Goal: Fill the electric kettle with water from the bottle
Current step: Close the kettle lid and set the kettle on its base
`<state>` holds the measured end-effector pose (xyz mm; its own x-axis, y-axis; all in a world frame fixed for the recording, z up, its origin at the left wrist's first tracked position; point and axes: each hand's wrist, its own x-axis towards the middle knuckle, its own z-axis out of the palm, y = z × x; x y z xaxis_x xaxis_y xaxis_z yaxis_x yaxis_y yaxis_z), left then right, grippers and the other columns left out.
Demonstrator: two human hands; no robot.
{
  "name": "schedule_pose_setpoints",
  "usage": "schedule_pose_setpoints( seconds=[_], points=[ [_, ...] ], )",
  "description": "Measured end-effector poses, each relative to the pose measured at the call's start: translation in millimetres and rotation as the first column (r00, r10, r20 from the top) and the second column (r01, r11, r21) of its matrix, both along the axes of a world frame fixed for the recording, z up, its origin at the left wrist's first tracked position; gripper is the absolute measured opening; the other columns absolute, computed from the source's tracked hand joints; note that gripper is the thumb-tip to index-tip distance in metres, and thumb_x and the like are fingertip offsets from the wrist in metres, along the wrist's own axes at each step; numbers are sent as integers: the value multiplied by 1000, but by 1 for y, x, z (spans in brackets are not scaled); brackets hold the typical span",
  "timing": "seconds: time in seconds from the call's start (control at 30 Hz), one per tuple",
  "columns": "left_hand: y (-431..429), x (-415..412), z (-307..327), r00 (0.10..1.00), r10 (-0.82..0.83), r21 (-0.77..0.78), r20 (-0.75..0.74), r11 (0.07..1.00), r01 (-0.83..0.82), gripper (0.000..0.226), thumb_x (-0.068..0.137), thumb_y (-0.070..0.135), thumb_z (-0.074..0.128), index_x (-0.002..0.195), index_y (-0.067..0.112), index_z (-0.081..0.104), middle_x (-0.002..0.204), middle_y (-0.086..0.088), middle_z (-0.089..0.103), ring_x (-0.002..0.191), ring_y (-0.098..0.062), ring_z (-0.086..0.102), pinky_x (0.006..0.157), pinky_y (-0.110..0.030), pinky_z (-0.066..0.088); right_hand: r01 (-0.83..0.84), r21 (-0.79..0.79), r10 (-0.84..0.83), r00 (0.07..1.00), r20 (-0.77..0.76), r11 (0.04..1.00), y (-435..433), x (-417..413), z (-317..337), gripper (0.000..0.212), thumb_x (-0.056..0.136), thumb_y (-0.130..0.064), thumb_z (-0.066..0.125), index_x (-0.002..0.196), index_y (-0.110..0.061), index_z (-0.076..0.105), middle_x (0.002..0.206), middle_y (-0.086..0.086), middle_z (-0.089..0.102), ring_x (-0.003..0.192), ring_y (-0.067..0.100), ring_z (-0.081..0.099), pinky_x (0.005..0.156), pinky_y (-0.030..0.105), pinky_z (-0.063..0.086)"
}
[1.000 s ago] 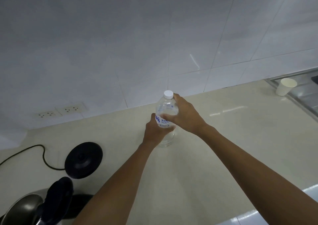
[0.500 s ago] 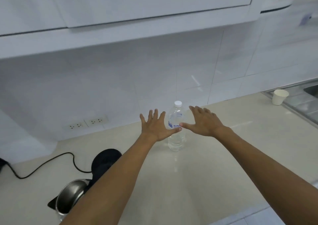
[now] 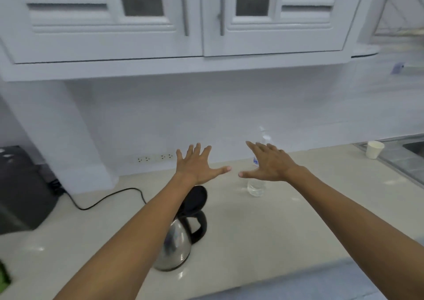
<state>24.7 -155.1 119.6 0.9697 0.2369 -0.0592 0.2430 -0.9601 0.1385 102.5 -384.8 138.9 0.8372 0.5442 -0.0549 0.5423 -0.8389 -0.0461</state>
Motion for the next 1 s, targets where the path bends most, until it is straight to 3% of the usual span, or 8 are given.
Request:
schedule_pose_setpoints(
  seconds=[0.27, 0.53, 0.8, 1.0],
  points=[
    [75, -93, -27, 990, 134, -26, -46, 990, -135, 121, 77, 103, 34, 172, 33, 10, 181, -4, 3, 167, -26, -3, 130, -65, -3, -180, -40, 178, 983, -49, 983, 76, -58, -19, 130, 63, -91, 60, 162, -28, 4, 166, 3, 28, 149, 34, 29, 114, 54, 35],
    [116, -152, -90, 966, 196, -96, -169, 972, -214, 122, 74, 104, 35, 172, 36, 11, 181, -1, 3, 167, -24, -1, 129, -65, -1, -244, -90, 229, 961, -152, 966, 114, -84, -50, 130, 62, -86, 67, 161, -31, 4, 163, 1, 33, 145, 34, 35, 113, 51, 37],
    [128, -172, -121, 973, 170, -200, -159, 959, -200, 110, 82, 87, 60, 169, 32, 22, 176, 7, 26, 163, -19, 23, 129, -62, 11, -236, -15, 230, 958, -173, 972, 134, -91, -62, 110, 72, -62, 79, 158, -27, 19, 142, 7, 51, 124, 30, 55, 94, 42, 49],
    [132, -173, -131, 981, 167, -298, -95, 936, -189, 102, 80, 86, 65, 163, 36, 35, 165, 7, 46, 150, -21, 45, 123, -58, 27, -346, -64, 343, 938, -61, 936, 158, -90, -43, 108, 68, -64, 80, 154, -26, 27, 144, 2, 50, 131, 27, 48, 95, 45, 48]
  ],
)
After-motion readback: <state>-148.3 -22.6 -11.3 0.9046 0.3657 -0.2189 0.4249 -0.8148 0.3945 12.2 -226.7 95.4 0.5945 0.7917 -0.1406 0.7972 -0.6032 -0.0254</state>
